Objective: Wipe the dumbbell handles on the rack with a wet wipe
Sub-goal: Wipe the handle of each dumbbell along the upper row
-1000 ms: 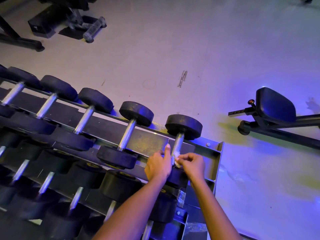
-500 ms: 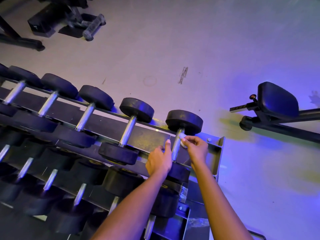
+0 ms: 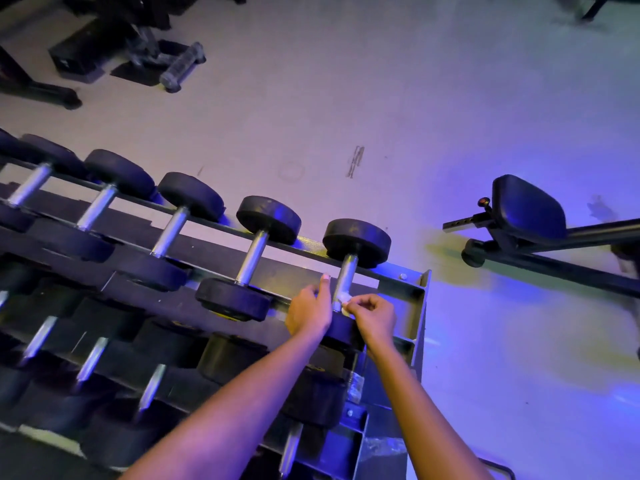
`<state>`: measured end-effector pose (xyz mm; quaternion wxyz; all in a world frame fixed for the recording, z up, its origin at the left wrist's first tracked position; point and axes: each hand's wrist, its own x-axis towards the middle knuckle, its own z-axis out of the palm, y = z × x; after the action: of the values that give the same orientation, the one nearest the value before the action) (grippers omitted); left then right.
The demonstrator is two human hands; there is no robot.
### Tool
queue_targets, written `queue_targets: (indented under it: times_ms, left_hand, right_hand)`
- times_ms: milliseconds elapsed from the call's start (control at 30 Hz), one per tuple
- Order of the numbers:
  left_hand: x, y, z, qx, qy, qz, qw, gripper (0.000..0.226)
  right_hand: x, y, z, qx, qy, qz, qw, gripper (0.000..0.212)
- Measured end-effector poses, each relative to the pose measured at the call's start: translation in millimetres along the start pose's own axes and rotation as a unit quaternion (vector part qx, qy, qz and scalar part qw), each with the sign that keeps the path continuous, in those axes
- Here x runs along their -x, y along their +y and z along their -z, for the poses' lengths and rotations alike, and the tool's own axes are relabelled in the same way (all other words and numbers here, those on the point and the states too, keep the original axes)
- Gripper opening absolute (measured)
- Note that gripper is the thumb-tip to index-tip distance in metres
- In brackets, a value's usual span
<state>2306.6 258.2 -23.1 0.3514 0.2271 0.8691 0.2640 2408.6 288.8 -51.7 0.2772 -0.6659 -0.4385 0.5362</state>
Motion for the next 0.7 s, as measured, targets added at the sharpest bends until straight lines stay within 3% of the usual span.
queue_targets:
  times_ms: [133,300,433,700]
  left_hand:
    - [9.7,0.2,13.0,0.118,0.013,0.011,0.993,0.033]
    - [30.1,14.1,33.5,0.230,-0.002,0.027,0.973,0.018]
    - [61.6,24.0,54.8,0.367,-0.077,0.057,0.925,0.013]
    - [131.7,-17.6,92.9,0.434,-0.123,0.083,0.888,0.012]
  right_hand:
    - [17.6,-10.6,16.2,-0.064,0.055,0.018,0.996,0.009]
    - [42.7,-22.1,43.7,-0.125,0.052,0.028,0.990,0.007]
    - [74.4,-31.8,62.5,-0.163,0.038,0.038,0.985,0.011]
    - [143.7,-31.9,78.9,-0.189,0.005,0.055,0.980,0.013]
